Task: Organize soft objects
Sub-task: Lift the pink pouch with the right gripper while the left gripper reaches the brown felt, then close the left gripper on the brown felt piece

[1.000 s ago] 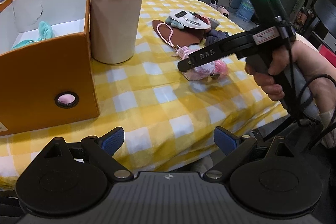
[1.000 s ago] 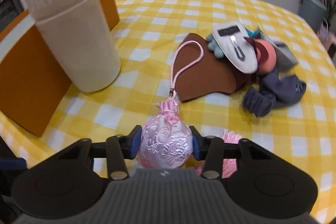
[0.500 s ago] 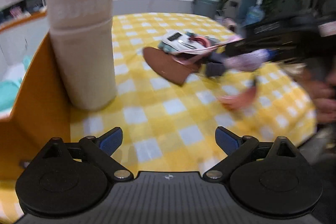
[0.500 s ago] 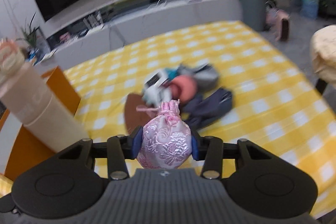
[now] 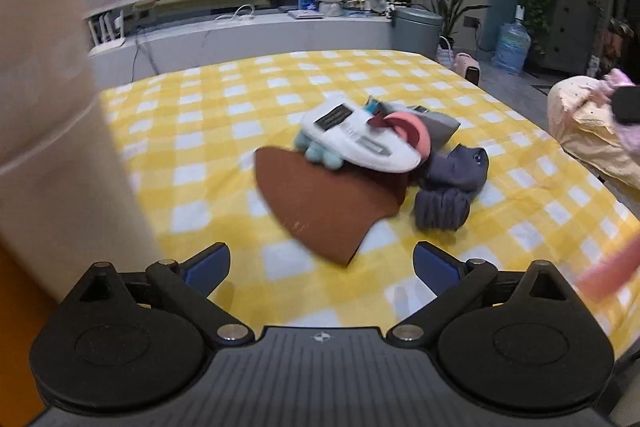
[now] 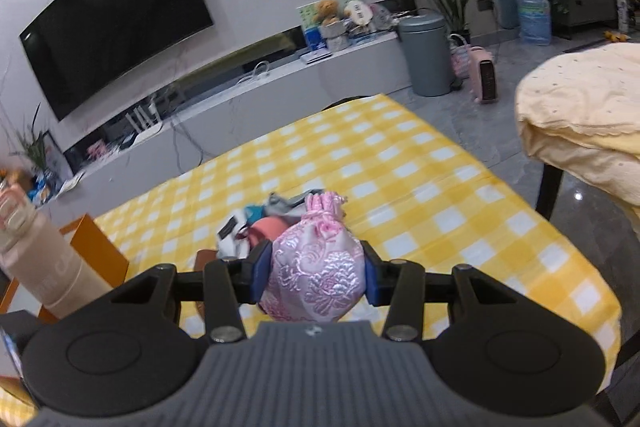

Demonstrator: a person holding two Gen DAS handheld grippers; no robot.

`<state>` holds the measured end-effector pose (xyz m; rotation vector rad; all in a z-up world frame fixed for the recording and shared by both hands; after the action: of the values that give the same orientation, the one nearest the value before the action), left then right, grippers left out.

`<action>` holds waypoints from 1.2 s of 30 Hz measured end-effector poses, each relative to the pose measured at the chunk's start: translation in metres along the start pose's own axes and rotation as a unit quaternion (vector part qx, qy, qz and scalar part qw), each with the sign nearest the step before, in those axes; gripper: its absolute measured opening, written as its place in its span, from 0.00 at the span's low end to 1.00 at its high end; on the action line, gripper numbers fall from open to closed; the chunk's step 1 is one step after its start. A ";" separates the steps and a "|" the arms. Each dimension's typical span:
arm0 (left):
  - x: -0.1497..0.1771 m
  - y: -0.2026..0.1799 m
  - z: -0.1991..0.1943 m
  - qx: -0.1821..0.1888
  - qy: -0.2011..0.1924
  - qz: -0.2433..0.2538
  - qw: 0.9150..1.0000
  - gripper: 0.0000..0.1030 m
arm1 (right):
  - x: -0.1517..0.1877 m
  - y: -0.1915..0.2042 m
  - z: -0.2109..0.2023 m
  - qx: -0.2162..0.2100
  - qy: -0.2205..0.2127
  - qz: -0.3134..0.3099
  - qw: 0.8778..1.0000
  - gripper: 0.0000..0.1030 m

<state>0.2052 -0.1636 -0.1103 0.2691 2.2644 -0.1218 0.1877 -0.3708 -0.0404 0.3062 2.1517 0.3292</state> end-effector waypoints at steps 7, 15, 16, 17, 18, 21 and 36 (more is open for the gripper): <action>-0.023 -0.008 0.037 -0.018 0.007 0.004 1.000 1.00 | -0.004 -0.034 -0.012 0.014 -0.013 0.032 0.999 0.44; -0.024 -0.015 0.066 -0.020 0.039 0.019 0.999 1.00 | -0.002 -0.056 -0.011 0.025 -0.008 0.057 0.998 0.44; -0.024 -0.014 0.068 -0.021 0.037 0.015 0.999 1.00 | -0.002 -0.056 -0.011 0.023 -0.008 0.057 0.998 0.44; -0.024 -0.013 0.069 -0.023 0.033 0.013 0.999 1.00 | -0.002 -0.056 -0.011 0.021 -0.008 0.056 0.998 0.44; -0.024 -0.013 0.069 -0.023 0.031 0.012 0.999 1.00 | -0.002 -0.056 -0.011 0.019 -0.008 0.056 0.998 0.44; -0.023 -0.011 0.069 -0.023 0.022 0.008 0.999 1.00 | -0.002 -0.055 -0.011 0.016 -0.008 0.055 0.998 0.44; -0.021 -0.016 0.053 -0.003 0.002 0.034 0.999 0.57 | 0.000 -0.049 -0.008 0.006 -0.003 0.042 0.999 0.44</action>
<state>0.2543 -0.1916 -0.1284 0.3428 2.2571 -0.0777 0.1763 -0.4177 -0.0528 0.4046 2.1393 0.3641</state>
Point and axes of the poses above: each gripper's, at about its wrist camera, not at the fingertips, and z roughly the way its jaws point, y to its left, x to its underside, the point moved 6 cm from there along z, roughly the way its jaws point, and after that the axes turned 2 degrees about z, right-handed, at the moved point
